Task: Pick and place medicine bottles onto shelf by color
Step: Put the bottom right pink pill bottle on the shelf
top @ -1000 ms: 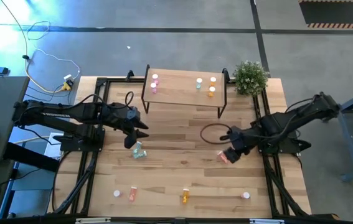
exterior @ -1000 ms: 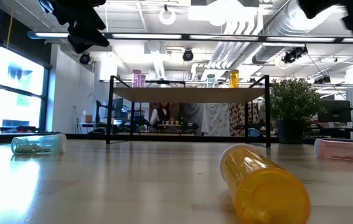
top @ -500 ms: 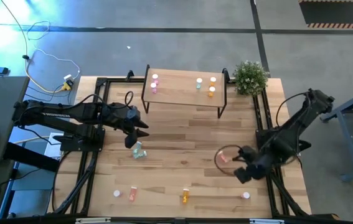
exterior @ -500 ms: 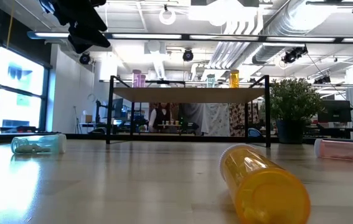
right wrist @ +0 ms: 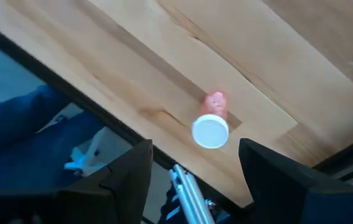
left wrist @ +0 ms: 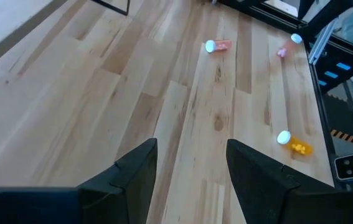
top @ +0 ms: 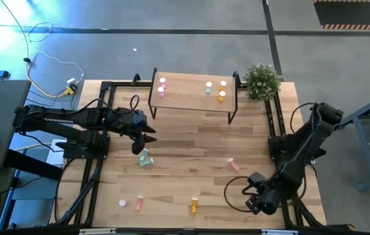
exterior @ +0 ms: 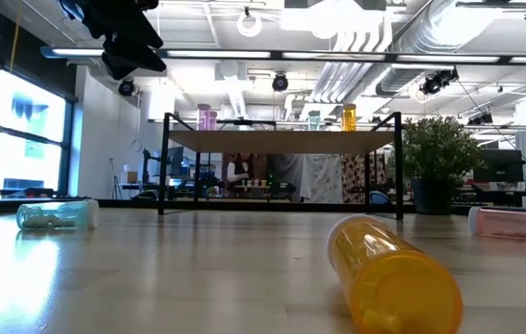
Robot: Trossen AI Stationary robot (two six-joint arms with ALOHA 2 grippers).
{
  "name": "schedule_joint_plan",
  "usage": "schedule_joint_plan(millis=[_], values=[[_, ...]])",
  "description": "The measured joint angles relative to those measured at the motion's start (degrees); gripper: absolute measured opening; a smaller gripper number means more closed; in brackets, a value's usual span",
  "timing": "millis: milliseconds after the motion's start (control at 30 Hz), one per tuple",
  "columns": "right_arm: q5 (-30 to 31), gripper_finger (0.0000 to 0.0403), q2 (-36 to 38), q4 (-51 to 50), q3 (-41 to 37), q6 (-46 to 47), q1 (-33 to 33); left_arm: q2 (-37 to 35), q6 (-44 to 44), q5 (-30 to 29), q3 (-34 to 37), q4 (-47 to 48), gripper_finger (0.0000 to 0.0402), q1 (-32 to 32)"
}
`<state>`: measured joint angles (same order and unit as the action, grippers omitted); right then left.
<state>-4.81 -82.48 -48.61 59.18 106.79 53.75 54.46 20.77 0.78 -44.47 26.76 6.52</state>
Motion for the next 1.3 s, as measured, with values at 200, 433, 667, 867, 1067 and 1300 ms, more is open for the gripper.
schedule_joint_plan(millis=[200,433,667,867,1067,1300], values=[[-0.18,0.0228,-3.6,0.44,0.0,2.12,1.43,0.0,0.29,0.02,0.0,-0.02,0.0184,0.0],[-0.18,0.0228,-7.09,0.87,0.0,3.36,1.6,0.0,0.29,0.02,0.0,-0.04,0.0184,0.0],[-2.23,0.0202,-9.91,1.78,0.0,3.36,1.69,0.0,0.28,0.02,0.0,-0.04,0.0184,0.0],[-2.26,0.0183,-11.03,2.2,0.0,3.76,1.71,0.0,0.27,0.02,0.0,-0.04,0.0184,0.0],[-1.77,0.0154,-11.03,2.17,0.0,3.78,1.71,0.0,0.27,0.02,0.0,-0.04,0.0184,0.0],[-1.93,0.0119,-11.03,2.18,0.0,3.77,1.71,0.0,0.27,0.02,0.0,-0.05,0.0184,0.0]])
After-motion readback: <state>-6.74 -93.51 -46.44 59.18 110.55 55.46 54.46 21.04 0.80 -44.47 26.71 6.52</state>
